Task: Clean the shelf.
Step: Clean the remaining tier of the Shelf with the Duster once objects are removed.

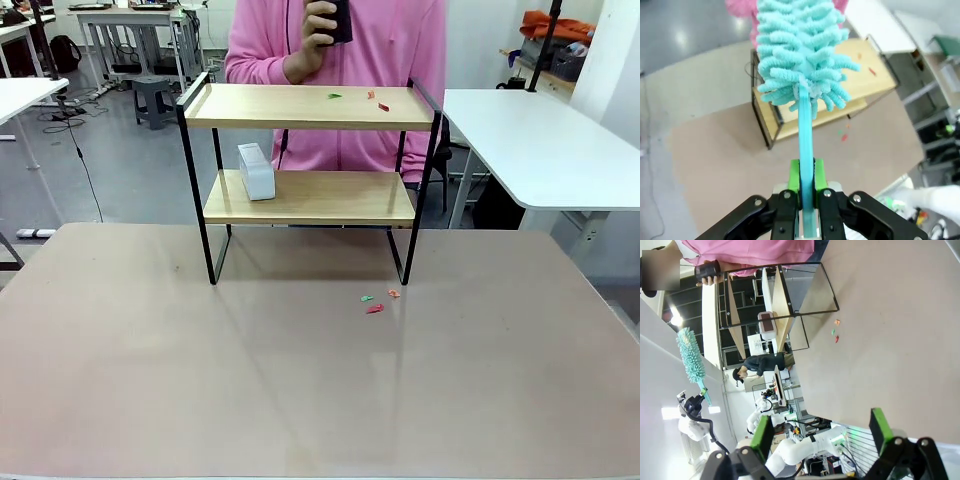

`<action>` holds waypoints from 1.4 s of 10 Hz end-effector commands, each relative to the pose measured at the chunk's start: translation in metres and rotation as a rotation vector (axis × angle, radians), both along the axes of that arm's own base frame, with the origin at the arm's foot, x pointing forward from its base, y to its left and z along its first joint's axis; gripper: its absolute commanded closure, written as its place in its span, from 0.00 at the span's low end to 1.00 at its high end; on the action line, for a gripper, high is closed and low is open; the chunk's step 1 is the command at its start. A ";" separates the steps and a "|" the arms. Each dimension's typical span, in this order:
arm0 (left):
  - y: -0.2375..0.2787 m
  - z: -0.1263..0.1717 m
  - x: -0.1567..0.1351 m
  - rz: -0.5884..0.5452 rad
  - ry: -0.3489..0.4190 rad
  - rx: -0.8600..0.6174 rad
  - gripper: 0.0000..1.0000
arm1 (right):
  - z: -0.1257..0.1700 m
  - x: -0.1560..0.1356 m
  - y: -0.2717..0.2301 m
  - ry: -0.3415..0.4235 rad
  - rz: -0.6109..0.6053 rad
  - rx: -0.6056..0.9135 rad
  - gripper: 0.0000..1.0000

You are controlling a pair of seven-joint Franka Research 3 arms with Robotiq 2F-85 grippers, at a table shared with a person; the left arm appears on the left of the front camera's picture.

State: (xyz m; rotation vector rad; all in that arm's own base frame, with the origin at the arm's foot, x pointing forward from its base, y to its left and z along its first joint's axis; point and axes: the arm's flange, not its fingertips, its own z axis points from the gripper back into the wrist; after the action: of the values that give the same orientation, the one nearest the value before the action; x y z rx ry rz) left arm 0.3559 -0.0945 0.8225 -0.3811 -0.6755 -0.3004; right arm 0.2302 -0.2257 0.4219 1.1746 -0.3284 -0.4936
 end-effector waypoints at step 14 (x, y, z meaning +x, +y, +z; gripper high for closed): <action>-0.155 -0.110 0.029 -0.045 0.161 0.325 0.88 | 0.000 -0.001 0.000 -0.021 0.010 -0.010 0.00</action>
State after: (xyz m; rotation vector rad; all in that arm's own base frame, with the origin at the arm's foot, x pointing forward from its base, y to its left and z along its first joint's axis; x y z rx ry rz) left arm 0.3862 -0.2474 0.7147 -0.1096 -0.4330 -0.4299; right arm 0.2301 -0.2257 0.4217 1.1746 -0.3285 -0.4938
